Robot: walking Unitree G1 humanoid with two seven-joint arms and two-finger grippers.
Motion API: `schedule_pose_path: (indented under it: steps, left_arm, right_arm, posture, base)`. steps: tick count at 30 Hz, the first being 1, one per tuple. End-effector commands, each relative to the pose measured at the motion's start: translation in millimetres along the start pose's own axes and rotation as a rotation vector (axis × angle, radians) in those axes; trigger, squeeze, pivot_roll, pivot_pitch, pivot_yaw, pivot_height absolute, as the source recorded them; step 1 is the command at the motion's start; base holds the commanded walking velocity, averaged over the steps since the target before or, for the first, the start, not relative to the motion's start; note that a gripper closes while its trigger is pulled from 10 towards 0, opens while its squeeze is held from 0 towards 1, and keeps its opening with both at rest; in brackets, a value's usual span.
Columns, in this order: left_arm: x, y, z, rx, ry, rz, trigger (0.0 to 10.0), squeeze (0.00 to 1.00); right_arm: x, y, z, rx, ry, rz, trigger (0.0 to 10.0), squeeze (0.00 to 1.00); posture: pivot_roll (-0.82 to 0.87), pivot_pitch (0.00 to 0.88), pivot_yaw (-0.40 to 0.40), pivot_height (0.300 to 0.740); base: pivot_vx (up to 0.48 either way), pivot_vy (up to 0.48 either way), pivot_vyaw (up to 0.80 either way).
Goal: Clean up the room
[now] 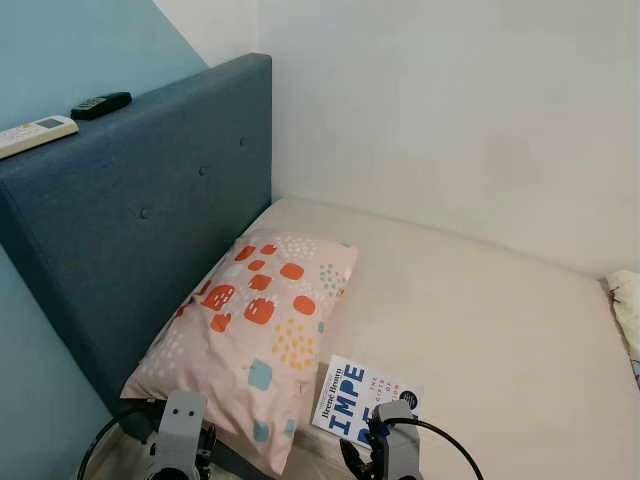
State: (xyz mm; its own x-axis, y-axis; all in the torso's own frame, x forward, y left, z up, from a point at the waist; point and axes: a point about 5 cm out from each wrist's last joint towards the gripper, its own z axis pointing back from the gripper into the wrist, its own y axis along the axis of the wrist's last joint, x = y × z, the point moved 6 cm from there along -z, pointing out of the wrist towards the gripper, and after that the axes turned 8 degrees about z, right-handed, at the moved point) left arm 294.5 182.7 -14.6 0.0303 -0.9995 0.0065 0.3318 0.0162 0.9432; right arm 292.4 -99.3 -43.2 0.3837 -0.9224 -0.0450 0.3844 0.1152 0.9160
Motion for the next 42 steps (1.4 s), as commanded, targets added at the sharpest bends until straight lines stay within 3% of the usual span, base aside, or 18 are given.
schedule_pose_path:
  steps: [1, 16, 28, 42]
  left_arm:
    - [4.4, -5.3, 1.1, -0.021, -0.014, 0.003, 10.0, 0.00]
    - [3.8, -4.3, -0.1, -0.018, -0.014, 0.001, 10.0, 0.00]
    - [3.7, -0.9, 1.3, 0.002, -0.016, 0.003, 10.0, 0.00]
    - [6.6, 0.5, 2.1, 0.007, -0.034, 0.000, 10.0, 0.00]
  right_arm:
    - [2.6, -10.9, 4.6, -0.034, -0.009, -0.027, 10.0, 0.00]
    - [2.6, -14.1, 5.6, -0.050, -0.010, -0.039, 10.0, 0.00]
    - [2.6, -13.7, 5.7, -0.051, -0.006, -0.022, 10.0, 0.00]
    - [3.5, -15.0, 6.5, -0.054, -0.013, -0.034, 10.0, 0.00]
  posture:
    - [0.04, 0.111, -0.086, 0.740]
    - [0.04, 0.112, -0.090, 0.740]
    - [0.04, 0.114, -0.091, 0.740]
    - [0.04, 0.118, -0.088, 0.740]
  base:
    - [0.000, 0.000, -0.80]
    - [0.000, 0.000, -0.76]
    - [0.000, 0.000, 0.00]
    - [0.000, -0.361, 0.00]
